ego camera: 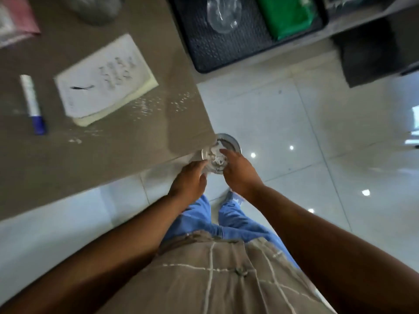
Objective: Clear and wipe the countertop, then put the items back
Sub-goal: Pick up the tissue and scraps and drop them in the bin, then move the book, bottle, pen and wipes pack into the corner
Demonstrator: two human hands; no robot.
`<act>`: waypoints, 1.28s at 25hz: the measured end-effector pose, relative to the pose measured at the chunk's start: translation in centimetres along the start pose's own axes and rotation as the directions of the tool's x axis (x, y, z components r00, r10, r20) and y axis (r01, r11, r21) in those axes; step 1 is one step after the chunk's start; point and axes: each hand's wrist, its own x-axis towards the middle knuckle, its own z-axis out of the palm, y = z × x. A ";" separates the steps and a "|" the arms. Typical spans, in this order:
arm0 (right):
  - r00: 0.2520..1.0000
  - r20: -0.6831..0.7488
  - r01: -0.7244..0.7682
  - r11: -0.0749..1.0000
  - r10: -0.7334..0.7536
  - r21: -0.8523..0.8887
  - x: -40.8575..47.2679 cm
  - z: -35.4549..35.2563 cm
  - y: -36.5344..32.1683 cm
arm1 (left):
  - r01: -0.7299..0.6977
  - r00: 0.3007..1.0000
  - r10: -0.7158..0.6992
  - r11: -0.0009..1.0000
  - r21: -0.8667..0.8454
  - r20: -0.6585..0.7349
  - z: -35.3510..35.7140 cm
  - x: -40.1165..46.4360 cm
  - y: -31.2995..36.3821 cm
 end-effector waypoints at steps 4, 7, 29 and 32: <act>0.979 -0.024 0.201 0.978 -0.203 -0.057 -4.3 -2.3 -5.4 | -0.061 0.972 0.069 0.997 0.042 -0.223 -5.5 -7.2 -0.8; 0.947 -0.038 0.315 0.945 -0.319 -0.087 -4.4 -3.1 -9.9 | -0.118 0.874 0.127 0.992 0.048 -0.469 -10.5 -9.7 -1.1; 0.939 -0.332 -0.213 0.915 0.094 -0.342 12.2 1.2 -29.2 | 0.034 0.964 0.080 0.909 0.415 -0.254 -33.7 6.0 -9.8; 0.946 -0.303 -0.221 0.913 0.115 -0.343 12.5 0.6 -29.5 | -0.029 0.963 0.115 0.943 0.331 -0.244 -34.8 5.7 -9.5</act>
